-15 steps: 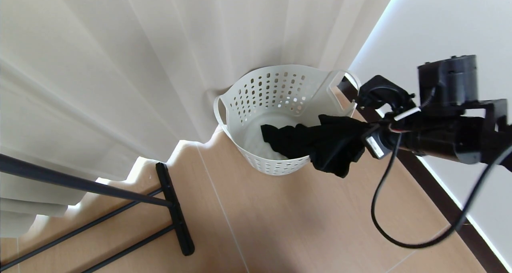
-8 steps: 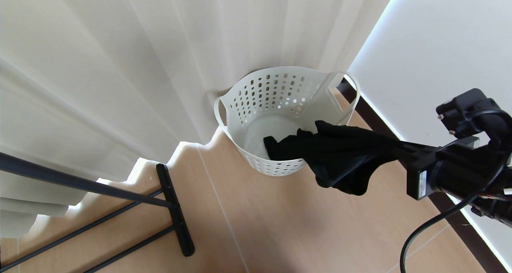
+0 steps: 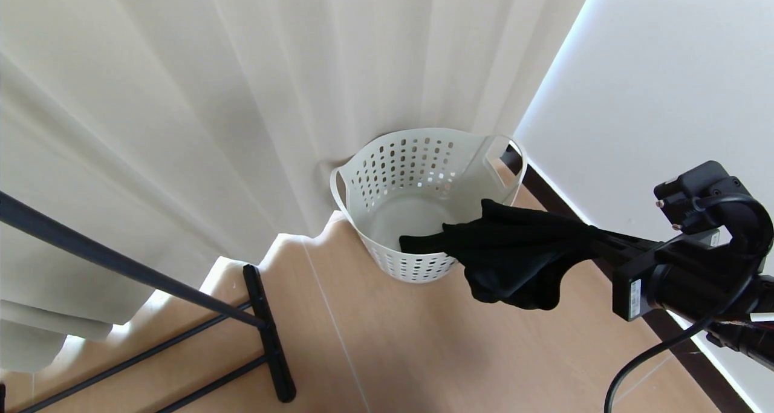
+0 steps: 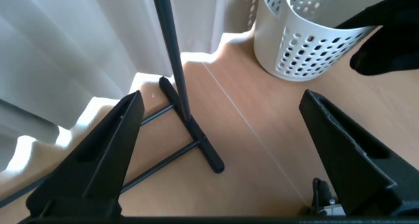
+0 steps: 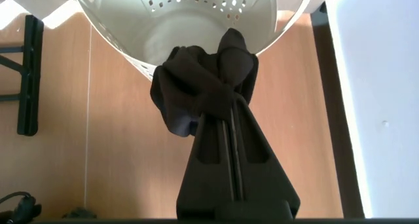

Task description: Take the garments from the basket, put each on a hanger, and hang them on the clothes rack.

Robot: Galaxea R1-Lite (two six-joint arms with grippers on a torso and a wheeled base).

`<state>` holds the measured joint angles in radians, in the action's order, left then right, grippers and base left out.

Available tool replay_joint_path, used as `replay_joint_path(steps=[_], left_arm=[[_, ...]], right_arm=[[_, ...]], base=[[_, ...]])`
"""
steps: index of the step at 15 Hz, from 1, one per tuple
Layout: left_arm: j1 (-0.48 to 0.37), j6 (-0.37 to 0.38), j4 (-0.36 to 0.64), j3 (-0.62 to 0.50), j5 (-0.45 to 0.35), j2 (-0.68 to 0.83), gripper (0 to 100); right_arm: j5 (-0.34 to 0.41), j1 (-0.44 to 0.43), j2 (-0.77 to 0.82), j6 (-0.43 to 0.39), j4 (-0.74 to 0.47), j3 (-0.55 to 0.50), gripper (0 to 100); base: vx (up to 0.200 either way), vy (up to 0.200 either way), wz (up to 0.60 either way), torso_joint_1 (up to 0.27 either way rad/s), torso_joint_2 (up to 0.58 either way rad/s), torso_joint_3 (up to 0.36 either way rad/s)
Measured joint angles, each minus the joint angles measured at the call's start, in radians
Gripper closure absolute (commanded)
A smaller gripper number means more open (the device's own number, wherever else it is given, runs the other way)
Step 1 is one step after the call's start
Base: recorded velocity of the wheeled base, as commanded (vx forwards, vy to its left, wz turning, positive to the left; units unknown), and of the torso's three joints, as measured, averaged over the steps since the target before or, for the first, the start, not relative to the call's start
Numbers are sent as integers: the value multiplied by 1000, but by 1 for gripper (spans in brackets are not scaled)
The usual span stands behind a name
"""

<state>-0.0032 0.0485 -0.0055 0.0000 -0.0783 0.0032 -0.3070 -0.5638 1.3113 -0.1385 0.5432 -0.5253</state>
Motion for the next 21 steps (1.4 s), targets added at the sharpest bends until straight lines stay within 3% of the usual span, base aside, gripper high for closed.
replay_joint_path(steps=[3,9,21], left_arm=[[0,0,2,0,0,0,0],[0,-1,0,0,0,0,0],[0,0,0,0,0,0,0]], right_arm=[[0,1,3,1,0,4,100],[5,2,3,-1,0,5,100],[6,15,16,0,1,10,100]], base=[[0,0,0,1,-38,145],[0,0,0,16,-387,-154],[0,0,0,134,-466,-142]])
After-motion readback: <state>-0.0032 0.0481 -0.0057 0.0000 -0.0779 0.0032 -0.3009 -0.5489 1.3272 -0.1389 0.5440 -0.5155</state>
